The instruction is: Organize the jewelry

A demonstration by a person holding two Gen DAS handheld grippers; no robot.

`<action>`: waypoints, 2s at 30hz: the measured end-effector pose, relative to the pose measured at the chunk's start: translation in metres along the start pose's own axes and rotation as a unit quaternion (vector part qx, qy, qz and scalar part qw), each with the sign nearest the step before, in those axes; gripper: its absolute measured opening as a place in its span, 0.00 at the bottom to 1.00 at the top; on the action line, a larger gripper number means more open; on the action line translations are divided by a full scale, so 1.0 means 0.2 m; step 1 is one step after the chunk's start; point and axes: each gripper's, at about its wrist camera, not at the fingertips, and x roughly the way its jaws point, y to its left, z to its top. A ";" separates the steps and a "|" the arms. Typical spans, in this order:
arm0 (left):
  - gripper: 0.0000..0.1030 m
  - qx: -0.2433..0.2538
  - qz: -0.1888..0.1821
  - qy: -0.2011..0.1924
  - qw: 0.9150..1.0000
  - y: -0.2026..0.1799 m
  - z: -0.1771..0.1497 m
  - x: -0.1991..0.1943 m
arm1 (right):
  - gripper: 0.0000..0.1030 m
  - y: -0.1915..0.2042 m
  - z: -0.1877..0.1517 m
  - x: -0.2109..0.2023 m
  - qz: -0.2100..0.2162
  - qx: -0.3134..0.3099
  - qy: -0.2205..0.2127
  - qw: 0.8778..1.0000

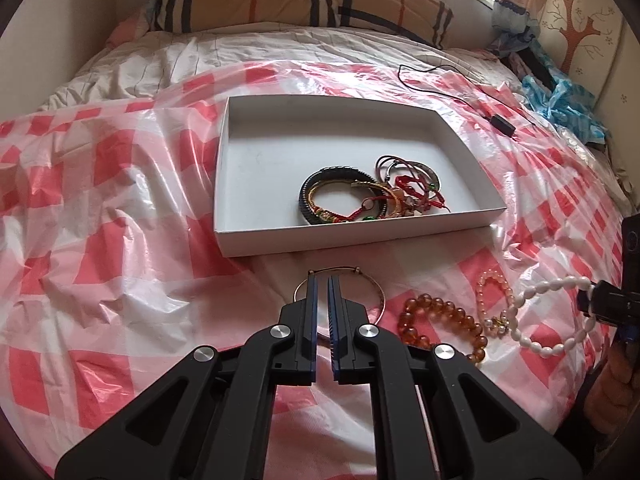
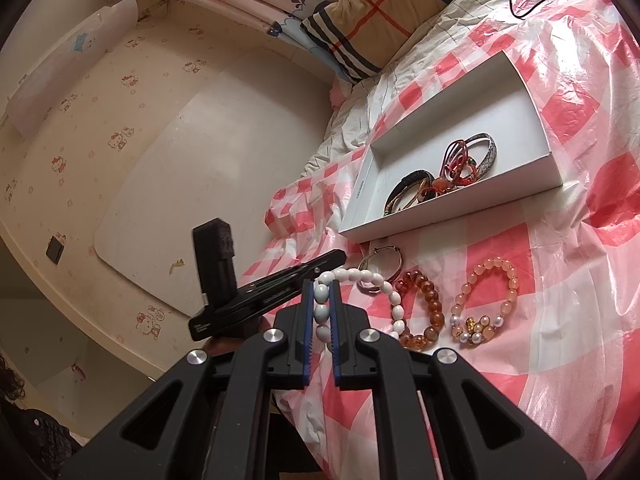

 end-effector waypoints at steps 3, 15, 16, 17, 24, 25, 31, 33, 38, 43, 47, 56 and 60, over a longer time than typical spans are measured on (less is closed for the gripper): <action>0.16 -0.004 0.020 0.003 1.000 0.01 0.01 0.06 | 0.08 0.00 0.00 0.00 0.002 0.000 0.001 1.000; 0.06 0.062 0.084 0.039 0.994 -0.08 -0.02 0.22 | 0.08 0.01 0.01 0.01 0.011 -0.002 0.006 1.000; 0.05 0.060 0.074 0.040 0.995 -0.09 -0.02 0.20 | 0.08 0.01 0.00 0.01 0.011 -0.002 0.006 1.000; 0.05 0.059 0.066 0.041 0.995 -0.09 -0.02 0.19 | 0.08 0.01 0.00 0.02 0.011 -0.003 0.005 1.000; 0.05 0.031 -0.007 0.012 0.999 -0.09 0.00 0.03 | 0.08 0.01 0.01 0.02 0.012 -0.005 0.003 1.000; 0.05 0.025 -0.015 0.005 1.000 -0.09 0.00 0.01 | 0.08 0.02 0.01 0.02 0.012 -0.005 0.003 1.000; 0.05 -0.002 -0.046 -0.035 0.998 -0.07 0.07 -0.09 | 0.08 0.04 0.07 0.05 0.023 -0.017 -0.012 1.000; 0.05 -0.005 -0.047 -0.046 0.998 -0.07 0.09 -0.11 | 0.08 0.04 0.09 0.06 0.026 -0.017 -0.013 0.999; 0.05 -0.012 -0.056 -0.066 0.996 -0.09 0.15 -0.14 | 0.08 0.04 0.16 0.09 0.035 -0.015 -0.018 0.999; 0.05 -0.016 -0.062 -0.077 0.995 -0.12 0.19 -0.14 | 0.08 0.03 0.25 0.14 0.042 -0.019 -0.026 0.999; 0.05 -0.021 -0.062 -0.081 0.995 -0.13 0.23 -0.11 | 0.09 0.01 0.32 0.19 0.046 -0.018 -0.028 0.998; 0.05 -0.046 -0.060 -0.085 0.994 -0.11 0.32 -0.01 | 0.09 -0.06 0.44 0.23 0.020 -0.016 -0.026 0.999; 0.05 -0.051 -0.054 -0.078 0.994 -0.09 0.33 0.03 | 0.22 -0.10 0.36 0.26 -0.052 -0.025 0.041 0.998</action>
